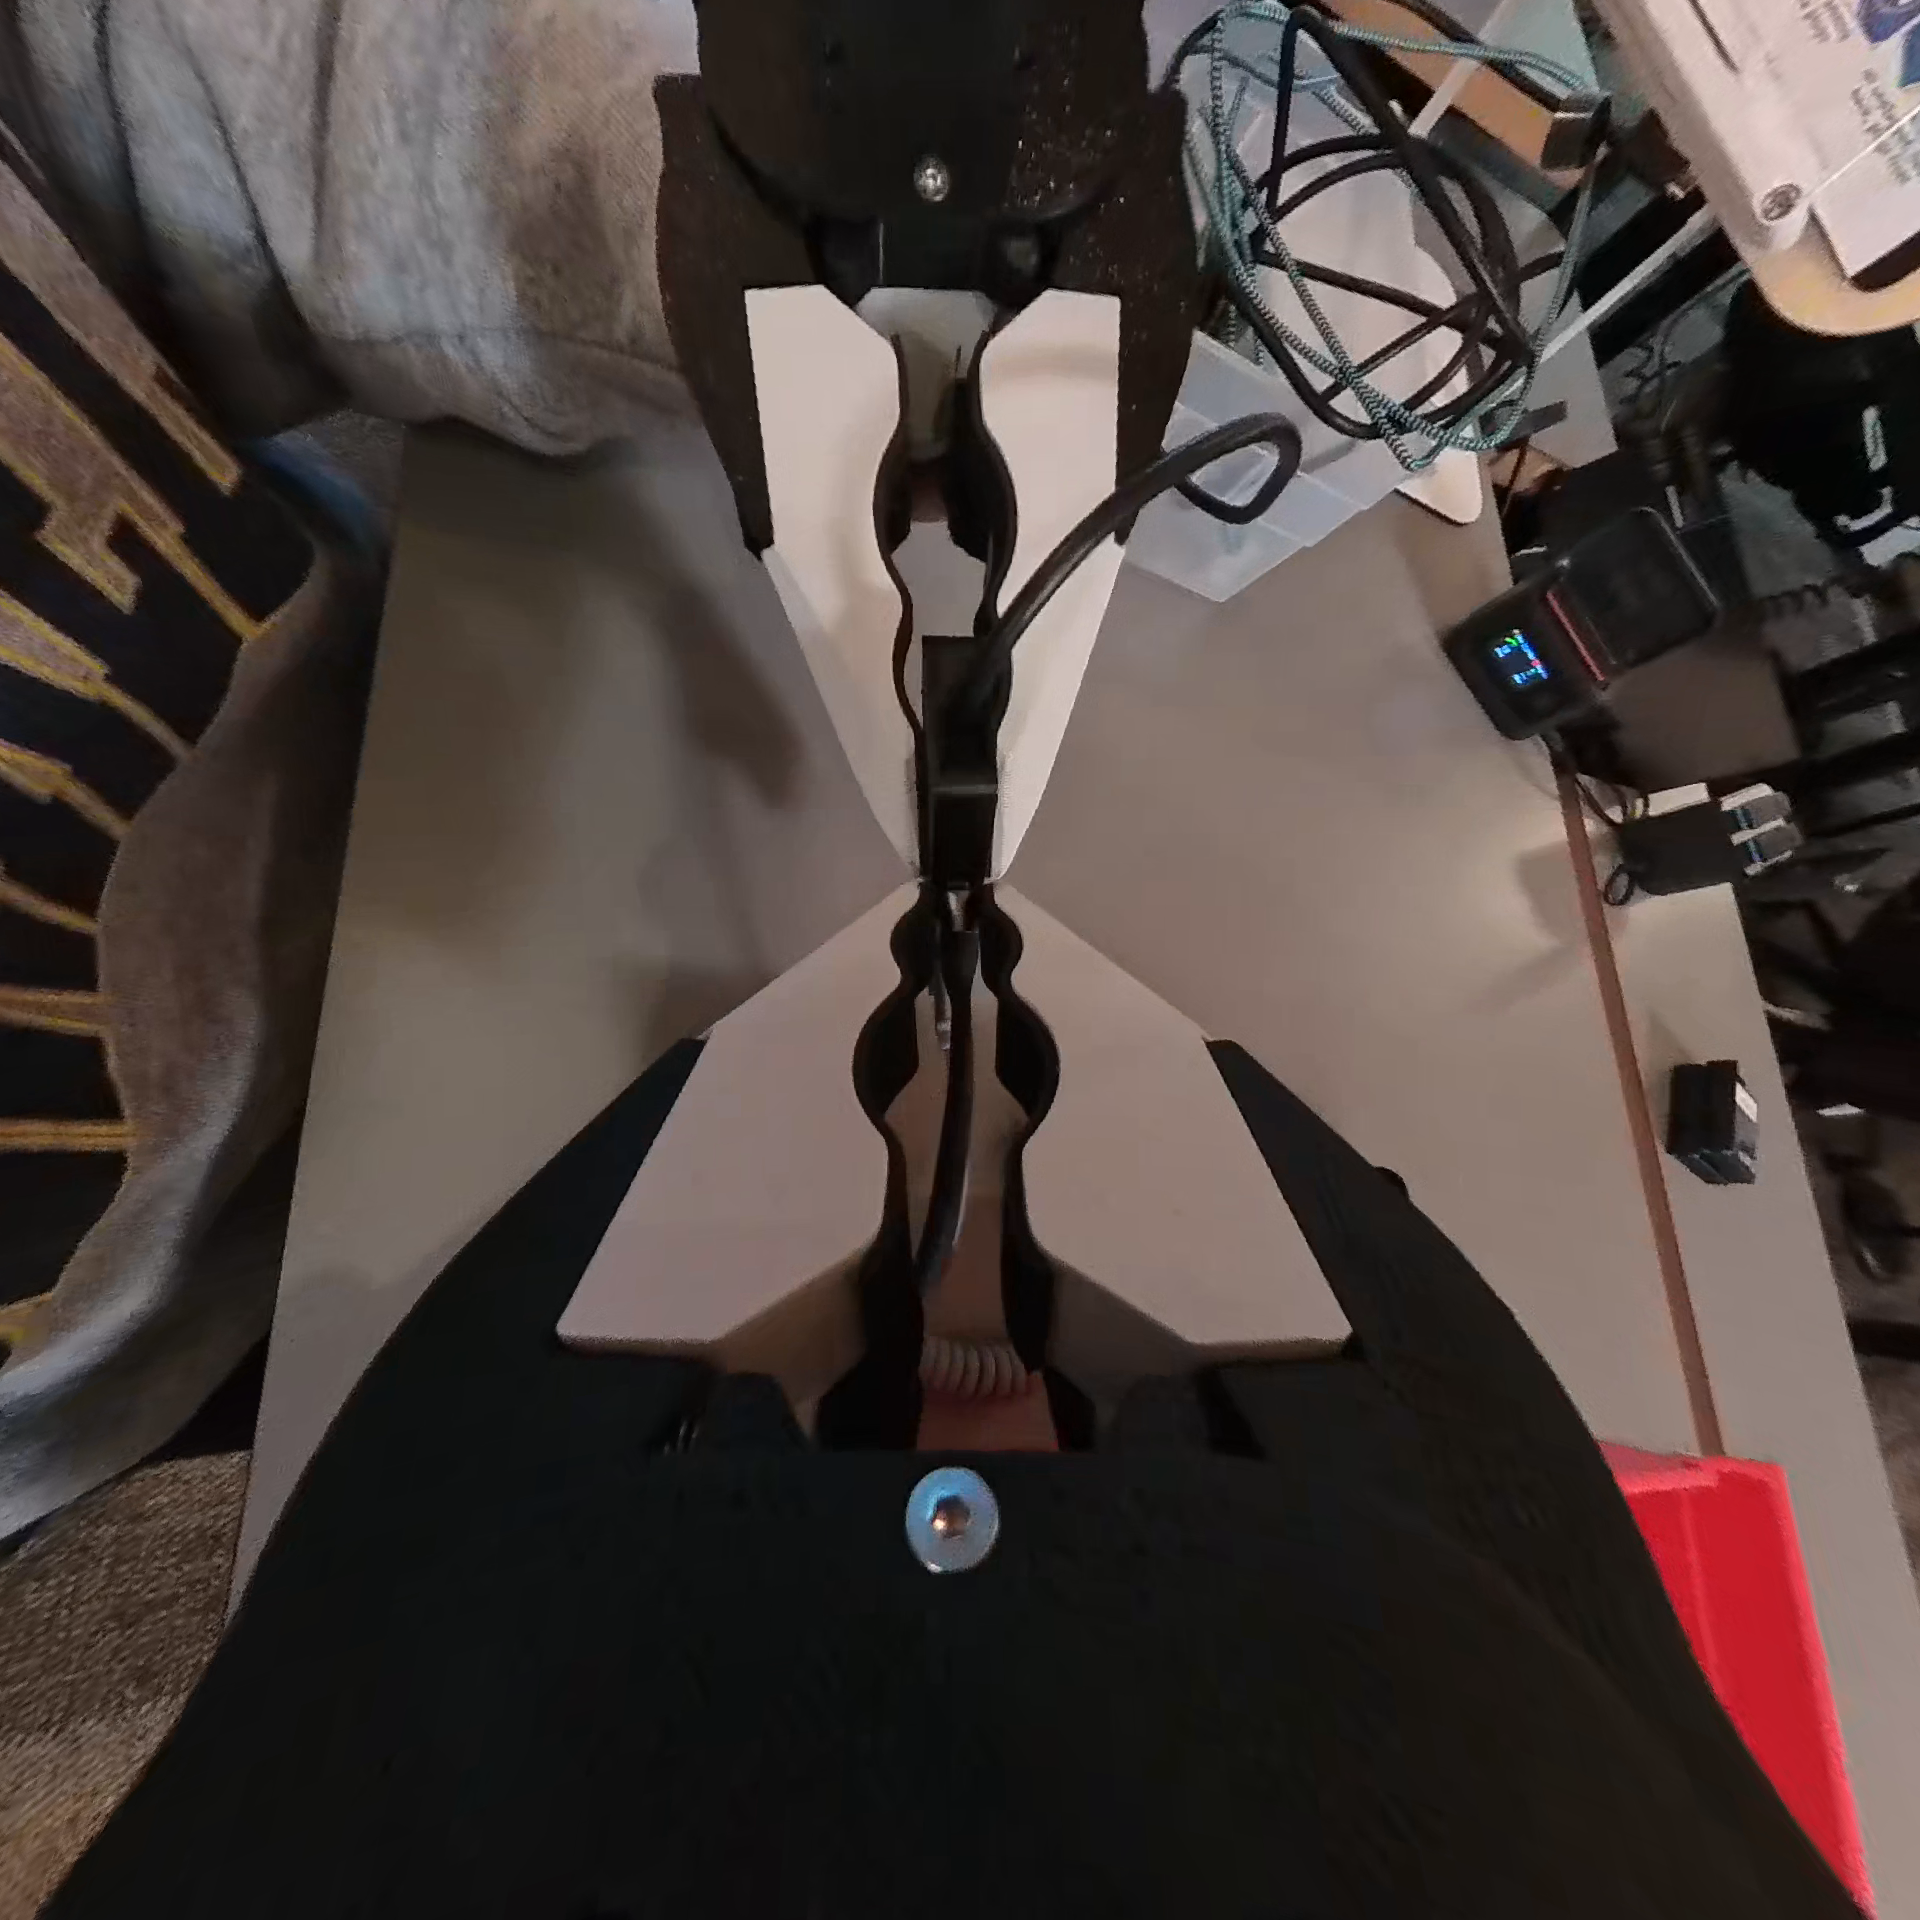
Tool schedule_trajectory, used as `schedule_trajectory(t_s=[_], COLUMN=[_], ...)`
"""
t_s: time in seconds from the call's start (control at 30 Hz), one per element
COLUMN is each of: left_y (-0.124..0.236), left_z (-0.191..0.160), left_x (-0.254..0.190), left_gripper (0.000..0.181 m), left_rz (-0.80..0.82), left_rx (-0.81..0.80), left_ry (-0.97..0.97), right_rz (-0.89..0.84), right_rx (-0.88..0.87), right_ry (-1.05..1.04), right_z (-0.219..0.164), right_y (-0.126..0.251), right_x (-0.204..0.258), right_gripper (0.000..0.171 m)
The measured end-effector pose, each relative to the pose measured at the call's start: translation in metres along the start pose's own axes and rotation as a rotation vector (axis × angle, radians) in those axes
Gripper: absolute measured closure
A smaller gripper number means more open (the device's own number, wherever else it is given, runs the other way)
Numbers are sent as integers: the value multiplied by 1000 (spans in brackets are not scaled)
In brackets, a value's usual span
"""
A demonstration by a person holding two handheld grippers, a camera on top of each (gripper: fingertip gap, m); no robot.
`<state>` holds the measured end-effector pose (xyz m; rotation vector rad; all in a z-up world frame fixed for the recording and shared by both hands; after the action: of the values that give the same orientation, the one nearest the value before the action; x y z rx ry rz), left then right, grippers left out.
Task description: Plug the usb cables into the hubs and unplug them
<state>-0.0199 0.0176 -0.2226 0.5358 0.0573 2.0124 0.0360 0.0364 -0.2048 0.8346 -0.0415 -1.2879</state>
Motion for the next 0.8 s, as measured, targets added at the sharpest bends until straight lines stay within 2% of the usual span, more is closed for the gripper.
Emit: schedule_trajectory(t_s=[0.17, 0.23, 0.37, 0.43, 0.53, 0.57, 0.7, 0.8], left_y=[3, 3, 6, 19, 42, 40, 28, 30], left_z=[6, 7, 17, 6, 18, 21, 21, 17], left_x=[2, 0, -7, 1, 9, 11, 15, 21], left_gripper=[173, 173, 172, 172, 173, 173, 173, 173], left_rz=[5, -6, -28, 54, 67, 94, 121, 134], left_rx=[-39, -31, -78, 1, -186, -186, -108, -105], left_ry=[0, -12, -3, -21, 145, 137, 117, 149], right_rz=[23, 28, 80, -22, -131, -176, -275, -255], right_rx=[36, 42, -28, 57, -10, 49, 472, 590], right_ry=[-4, 5, 12, 13, -177, -186, -229, -296], right_z=[0, 0, 6, -13, -31, -42, -120, -158], right_y=[-1, -1, 10, 35, 87, 95, 106, 102], right_x=[0, 0, 4, -14, -40, -46, -56, -52], right_gripper=[158, 165, 166, 166, 166, 166, 166, 165])
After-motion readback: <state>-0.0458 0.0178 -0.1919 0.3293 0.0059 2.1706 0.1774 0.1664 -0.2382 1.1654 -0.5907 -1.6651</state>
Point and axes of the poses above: each gripper's, where its closed fingertips meet, y back along the fingers, z out of its top, x = y × z across the jaws, the point moved 4 cm from there along y, back along the fingers, and after that the axes turned 4 degrees about -x, right-handed, at the moved point
